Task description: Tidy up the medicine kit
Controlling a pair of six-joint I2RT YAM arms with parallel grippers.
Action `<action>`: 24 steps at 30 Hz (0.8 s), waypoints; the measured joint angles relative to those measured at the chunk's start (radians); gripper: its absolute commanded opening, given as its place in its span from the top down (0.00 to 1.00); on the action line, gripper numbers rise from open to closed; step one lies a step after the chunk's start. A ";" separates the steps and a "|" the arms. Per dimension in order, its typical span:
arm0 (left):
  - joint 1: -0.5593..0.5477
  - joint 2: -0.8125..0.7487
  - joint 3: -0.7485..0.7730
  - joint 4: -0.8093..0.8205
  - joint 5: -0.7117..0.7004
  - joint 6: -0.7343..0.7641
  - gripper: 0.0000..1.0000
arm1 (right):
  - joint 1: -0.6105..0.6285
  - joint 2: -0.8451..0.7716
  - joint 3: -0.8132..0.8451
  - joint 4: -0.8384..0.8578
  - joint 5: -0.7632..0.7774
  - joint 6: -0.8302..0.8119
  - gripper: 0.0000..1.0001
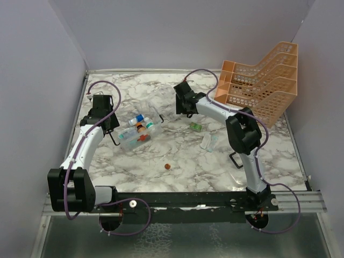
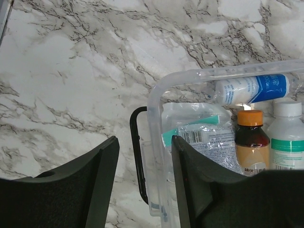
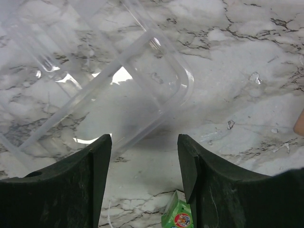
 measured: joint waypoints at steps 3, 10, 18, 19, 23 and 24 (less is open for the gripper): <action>0.000 0.000 0.000 0.000 0.019 0.004 0.45 | -0.002 0.018 0.004 -0.021 0.016 0.023 0.41; 0.001 -0.002 0.018 -0.011 0.058 0.018 0.40 | -0.005 0.021 -0.008 -0.077 0.020 0.088 0.43; 0.000 -0.016 0.095 -0.031 0.113 0.031 0.36 | -0.005 -0.074 -0.153 -0.137 0.006 0.204 0.43; 0.001 -0.019 0.102 -0.034 0.119 0.032 0.36 | -0.005 -0.093 -0.175 -0.146 -0.002 0.216 0.43; 0.001 -0.031 0.128 -0.052 0.140 0.038 0.35 | -0.005 -0.151 -0.250 -0.174 -0.038 0.244 0.41; 0.001 -0.034 0.135 -0.058 0.149 0.039 0.35 | -0.005 -0.162 -0.264 -0.175 -0.045 0.246 0.41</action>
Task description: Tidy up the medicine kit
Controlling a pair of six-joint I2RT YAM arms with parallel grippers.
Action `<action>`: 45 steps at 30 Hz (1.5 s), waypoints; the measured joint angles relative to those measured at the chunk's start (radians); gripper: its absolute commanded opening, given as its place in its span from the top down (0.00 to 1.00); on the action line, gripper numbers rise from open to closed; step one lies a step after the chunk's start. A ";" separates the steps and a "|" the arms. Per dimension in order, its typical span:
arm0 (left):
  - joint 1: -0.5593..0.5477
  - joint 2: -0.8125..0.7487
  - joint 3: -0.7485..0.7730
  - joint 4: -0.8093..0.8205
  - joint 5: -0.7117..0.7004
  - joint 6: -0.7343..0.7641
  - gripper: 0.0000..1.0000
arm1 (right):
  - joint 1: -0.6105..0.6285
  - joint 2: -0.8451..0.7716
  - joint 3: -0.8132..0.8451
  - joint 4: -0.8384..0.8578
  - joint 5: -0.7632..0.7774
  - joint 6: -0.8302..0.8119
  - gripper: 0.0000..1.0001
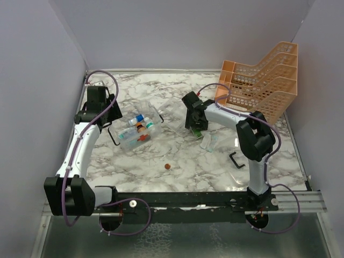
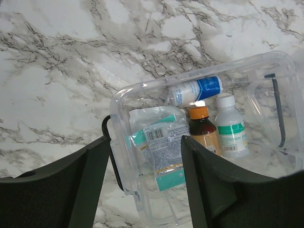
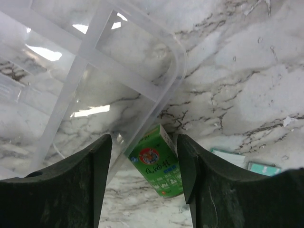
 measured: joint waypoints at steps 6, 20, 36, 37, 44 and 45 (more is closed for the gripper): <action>0.000 -0.014 0.027 -0.022 0.042 0.008 0.35 | 0.000 -0.098 -0.088 0.036 -0.055 -0.060 0.39; 0.002 -0.063 0.032 -0.034 0.103 0.029 0.35 | -0.006 -0.288 -0.305 0.173 -0.119 -0.344 0.42; 0.003 -0.067 0.021 -0.034 0.137 0.024 0.35 | -0.013 -0.169 -0.276 0.220 -0.180 -0.513 0.47; 0.003 -0.067 0.019 -0.034 0.138 0.024 0.35 | -0.014 -0.169 -0.276 0.224 -0.179 -0.513 0.49; 0.003 -0.067 0.013 -0.034 0.144 0.024 0.35 | -0.028 -0.166 -0.285 0.253 -0.183 -0.516 0.63; 0.003 -0.067 0.013 -0.034 0.144 0.024 0.35 | -0.032 -0.166 -0.286 0.257 -0.186 -0.513 0.64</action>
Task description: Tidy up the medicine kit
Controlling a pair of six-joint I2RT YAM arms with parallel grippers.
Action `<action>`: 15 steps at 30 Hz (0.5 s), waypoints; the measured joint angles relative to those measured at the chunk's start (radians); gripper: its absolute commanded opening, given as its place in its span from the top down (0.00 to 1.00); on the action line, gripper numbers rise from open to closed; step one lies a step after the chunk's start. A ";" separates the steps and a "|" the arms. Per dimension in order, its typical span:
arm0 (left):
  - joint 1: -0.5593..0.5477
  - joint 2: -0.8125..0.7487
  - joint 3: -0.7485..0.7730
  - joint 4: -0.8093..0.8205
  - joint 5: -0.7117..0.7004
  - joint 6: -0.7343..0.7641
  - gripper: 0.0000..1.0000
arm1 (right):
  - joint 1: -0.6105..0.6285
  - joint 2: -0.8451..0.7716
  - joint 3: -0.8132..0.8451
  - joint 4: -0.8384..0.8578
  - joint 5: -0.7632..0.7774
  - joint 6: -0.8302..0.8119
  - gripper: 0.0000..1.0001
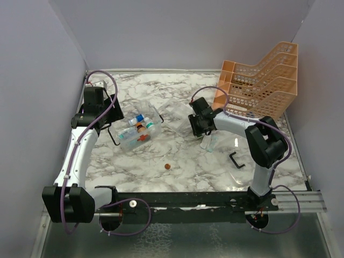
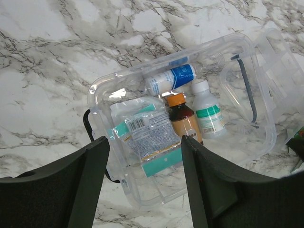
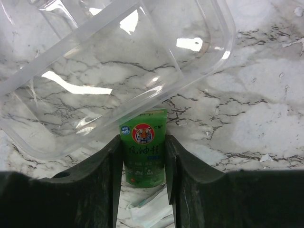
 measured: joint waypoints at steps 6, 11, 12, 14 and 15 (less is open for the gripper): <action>0.000 0.000 0.000 0.000 0.000 0.000 0.35 | -0.019 -0.009 -0.015 0.025 -0.002 0.014 0.64; 0.000 0.000 0.000 0.000 0.000 0.000 0.35 | -0.022 -0.056 -0.054 0.015 0.011 0.032 0.64; 0.000 0.000 0.000 0.000 0.000 0.000 0.35 | -0.022 -0.068 -0.058 0.010 0.016 0.037 0.64; 0.000 0.000 0.000 0.000 0.000 0.000 0.35 | -0.022 -0.089 -0.060 0.000 0.027 0.049 0.64; 0.000 0.000 0.000 0.000 0.000 0.000 0.35 | -0.022 -0.103 -0.060 -0.004 0.035 0.056 0.64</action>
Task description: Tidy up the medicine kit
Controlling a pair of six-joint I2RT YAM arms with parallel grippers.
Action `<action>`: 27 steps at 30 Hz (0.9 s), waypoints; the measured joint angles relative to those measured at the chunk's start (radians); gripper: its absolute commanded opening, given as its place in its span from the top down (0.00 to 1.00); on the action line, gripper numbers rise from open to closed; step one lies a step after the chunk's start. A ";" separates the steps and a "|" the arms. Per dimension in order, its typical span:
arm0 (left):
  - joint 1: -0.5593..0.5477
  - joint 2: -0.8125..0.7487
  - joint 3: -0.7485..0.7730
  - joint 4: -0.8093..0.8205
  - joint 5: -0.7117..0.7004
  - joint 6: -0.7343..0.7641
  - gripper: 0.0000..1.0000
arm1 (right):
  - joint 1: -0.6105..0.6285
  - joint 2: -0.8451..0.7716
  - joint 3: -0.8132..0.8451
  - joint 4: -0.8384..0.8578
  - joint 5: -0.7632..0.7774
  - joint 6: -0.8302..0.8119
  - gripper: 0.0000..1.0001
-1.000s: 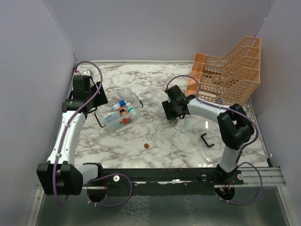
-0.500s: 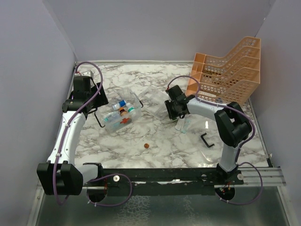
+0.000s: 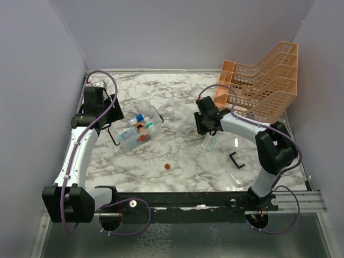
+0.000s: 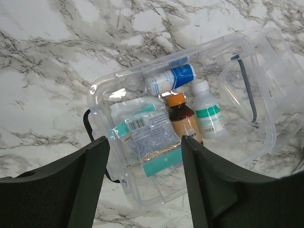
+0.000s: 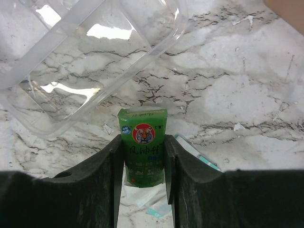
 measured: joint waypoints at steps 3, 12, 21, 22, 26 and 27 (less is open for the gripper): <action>0.000 0.000 0.000 0.000 0.000 0.000 0.35 | 0.000 -0.034 -0.001 -0.014 0.013 0.015 0.64; 0.000 -0.015 0.023 -0.010 0.000 -0.008 0.35 | 0.000 -0.069 0.078 -0.061 -0.006 0.017 0.62; 0.000 -0.097 0.119 -0.034 -0.007 -0.041 0.36 | 0.000 -0.014 0.233 -0.025 -0.123 0.005 0.61; 0.000 -0.101 0.134 -0.035 -0.010 -0.048 0.36 | 0.000 0.004 0.246 -0.018 -0.138 0.000 0.61; 0.000 -0.122 0.201 -0.028 -0.032 -0.073 0.36 | 0.005 0.071 0.277 0.008 -0.188 -0.021 0.61; 0.000 -0.130 0.214 -0.027 -0.043 -0.079 0.36 | 0.008 0.087 0.283 0.014 -0.196 -0.028 0.61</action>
